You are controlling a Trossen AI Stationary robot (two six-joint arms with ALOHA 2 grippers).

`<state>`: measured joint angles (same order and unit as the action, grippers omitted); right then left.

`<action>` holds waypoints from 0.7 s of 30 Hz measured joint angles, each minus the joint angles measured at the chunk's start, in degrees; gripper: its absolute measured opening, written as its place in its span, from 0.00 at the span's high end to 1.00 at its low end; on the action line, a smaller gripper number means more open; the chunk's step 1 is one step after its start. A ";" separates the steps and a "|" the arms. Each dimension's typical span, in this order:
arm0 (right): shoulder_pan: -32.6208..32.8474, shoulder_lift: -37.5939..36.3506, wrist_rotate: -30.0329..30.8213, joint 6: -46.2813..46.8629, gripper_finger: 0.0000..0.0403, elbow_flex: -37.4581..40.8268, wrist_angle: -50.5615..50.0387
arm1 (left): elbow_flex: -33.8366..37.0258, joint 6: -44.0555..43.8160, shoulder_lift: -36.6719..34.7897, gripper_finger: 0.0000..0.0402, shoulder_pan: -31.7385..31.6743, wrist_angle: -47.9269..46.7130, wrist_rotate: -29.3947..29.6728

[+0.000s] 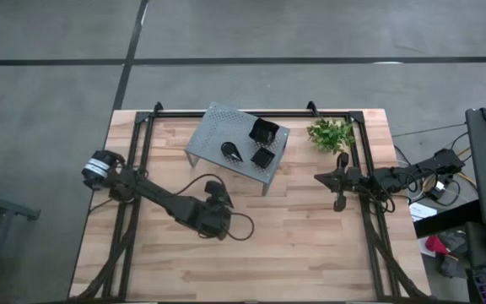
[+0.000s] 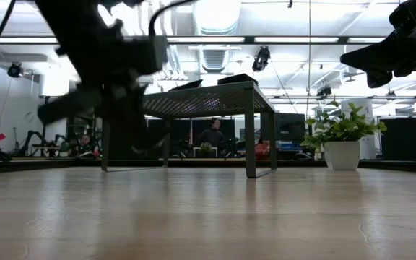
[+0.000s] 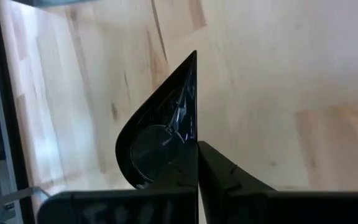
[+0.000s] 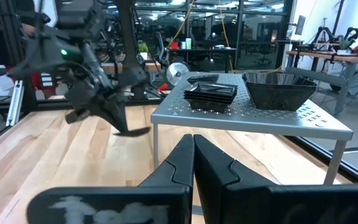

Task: Pick & Place Mini shaped plates
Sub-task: Stack the drop shaped plate into the drop shaped plate on the shelf

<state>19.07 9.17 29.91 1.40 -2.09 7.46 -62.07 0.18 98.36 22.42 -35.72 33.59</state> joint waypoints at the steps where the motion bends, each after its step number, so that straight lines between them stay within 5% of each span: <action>1: 0.00 -0.02 0.00 0.03 0.98 0.00 0.00 | -1.39 -0.48 0.01 1.00 0.42 -1.83 -0.01; 13: 0.02 0.00 0.00 0.03 0.98 0.00 0.00 | -20.16 2.02 -0.10 1.00 -1.38 -26.19 6.76; 21: 0.02 0.00 0.00 -0.05 0.98 0.00 0.00 | -24.92 8.55 -2.35 1.00 -8.19 -29.82 7.89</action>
<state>19.09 9.17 29.91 1.34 -2.09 7.46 -86.99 8.73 96.00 14.22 -65.55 41.48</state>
